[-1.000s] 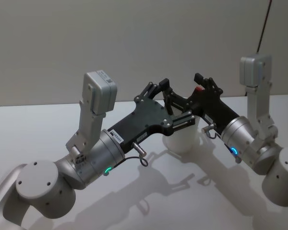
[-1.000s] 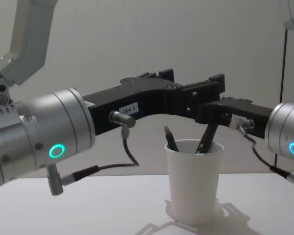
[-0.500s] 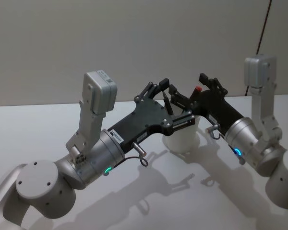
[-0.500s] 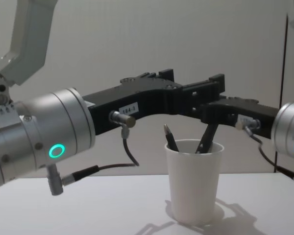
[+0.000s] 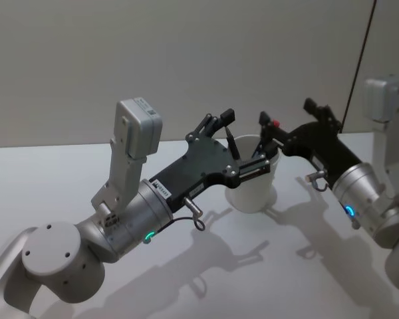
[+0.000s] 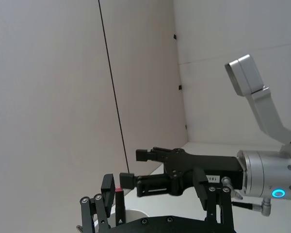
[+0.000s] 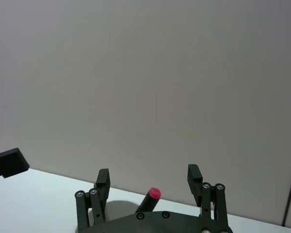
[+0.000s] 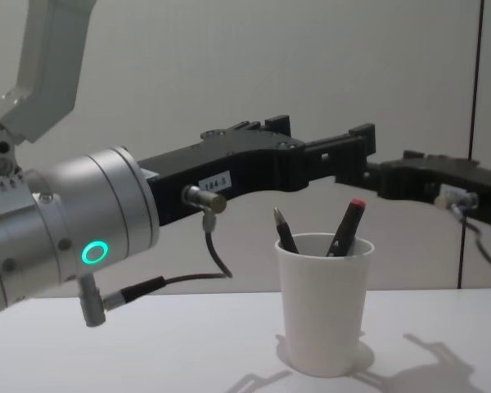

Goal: Place the pen into the pen holder.

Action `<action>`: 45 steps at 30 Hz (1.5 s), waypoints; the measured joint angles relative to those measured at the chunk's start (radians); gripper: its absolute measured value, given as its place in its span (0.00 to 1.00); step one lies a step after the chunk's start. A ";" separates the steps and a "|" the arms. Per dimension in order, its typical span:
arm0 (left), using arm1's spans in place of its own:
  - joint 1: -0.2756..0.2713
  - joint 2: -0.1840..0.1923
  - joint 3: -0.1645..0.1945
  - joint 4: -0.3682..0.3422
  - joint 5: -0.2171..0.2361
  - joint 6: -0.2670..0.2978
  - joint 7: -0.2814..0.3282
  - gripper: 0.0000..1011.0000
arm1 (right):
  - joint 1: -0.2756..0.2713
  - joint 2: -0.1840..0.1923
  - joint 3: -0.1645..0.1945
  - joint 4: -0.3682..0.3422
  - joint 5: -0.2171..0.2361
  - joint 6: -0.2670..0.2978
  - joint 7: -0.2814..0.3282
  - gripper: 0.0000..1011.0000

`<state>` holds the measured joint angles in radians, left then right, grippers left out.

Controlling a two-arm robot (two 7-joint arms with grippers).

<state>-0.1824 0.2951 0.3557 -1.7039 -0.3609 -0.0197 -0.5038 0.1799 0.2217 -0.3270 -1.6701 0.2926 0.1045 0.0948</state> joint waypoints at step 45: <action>-0.015 0.024 0.027 0.021 0.043 0.009 0.134 0.99 | -0.177 0.109 0.093 -0.121 0.005 -0.051 -0.067 0.99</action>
<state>-0.1975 0.3187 0.3824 -1.6827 -0.3179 -0.0111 -0.3697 0.0031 0.3309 -0.2341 -1.7907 0.2981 0.0536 0.0275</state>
